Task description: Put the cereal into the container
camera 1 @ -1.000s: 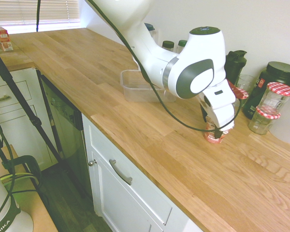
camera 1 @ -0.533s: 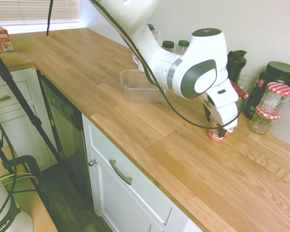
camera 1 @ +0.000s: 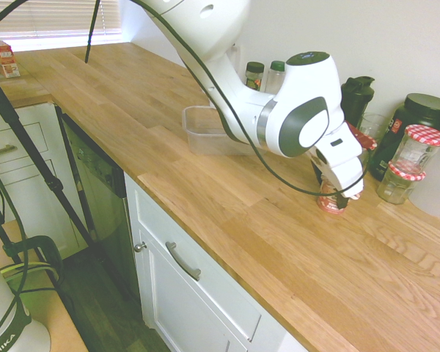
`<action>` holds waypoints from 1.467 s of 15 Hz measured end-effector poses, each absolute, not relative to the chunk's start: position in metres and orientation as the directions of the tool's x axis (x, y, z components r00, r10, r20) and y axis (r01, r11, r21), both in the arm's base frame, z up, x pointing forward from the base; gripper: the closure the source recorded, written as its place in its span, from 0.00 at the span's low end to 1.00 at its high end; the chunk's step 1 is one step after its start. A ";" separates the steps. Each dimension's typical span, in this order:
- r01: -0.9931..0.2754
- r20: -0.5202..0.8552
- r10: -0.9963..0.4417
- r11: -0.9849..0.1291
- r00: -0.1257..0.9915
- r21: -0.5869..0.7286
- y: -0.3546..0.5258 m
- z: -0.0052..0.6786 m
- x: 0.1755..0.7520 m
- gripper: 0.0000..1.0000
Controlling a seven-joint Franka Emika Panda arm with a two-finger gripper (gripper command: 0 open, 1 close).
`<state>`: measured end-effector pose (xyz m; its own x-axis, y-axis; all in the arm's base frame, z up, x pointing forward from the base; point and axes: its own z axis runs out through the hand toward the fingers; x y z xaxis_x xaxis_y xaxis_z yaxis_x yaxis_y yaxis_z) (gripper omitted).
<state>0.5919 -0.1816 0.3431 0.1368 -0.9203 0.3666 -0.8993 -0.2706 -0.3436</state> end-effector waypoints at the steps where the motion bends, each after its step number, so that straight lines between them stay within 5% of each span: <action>1: -0.899 0.368 -0.920 -0.271 0.137 -0.343 -0.181 0.343 0.592 1.00; 12: -0.867 0.403 -0.902 -0.318 0.152 -0.385 -0.168 0.356 0.586 1.00; 22: -0.759 0.537 -0.817 -0.482 0.210 -0.437 -0.017 0.431 0.492 1.00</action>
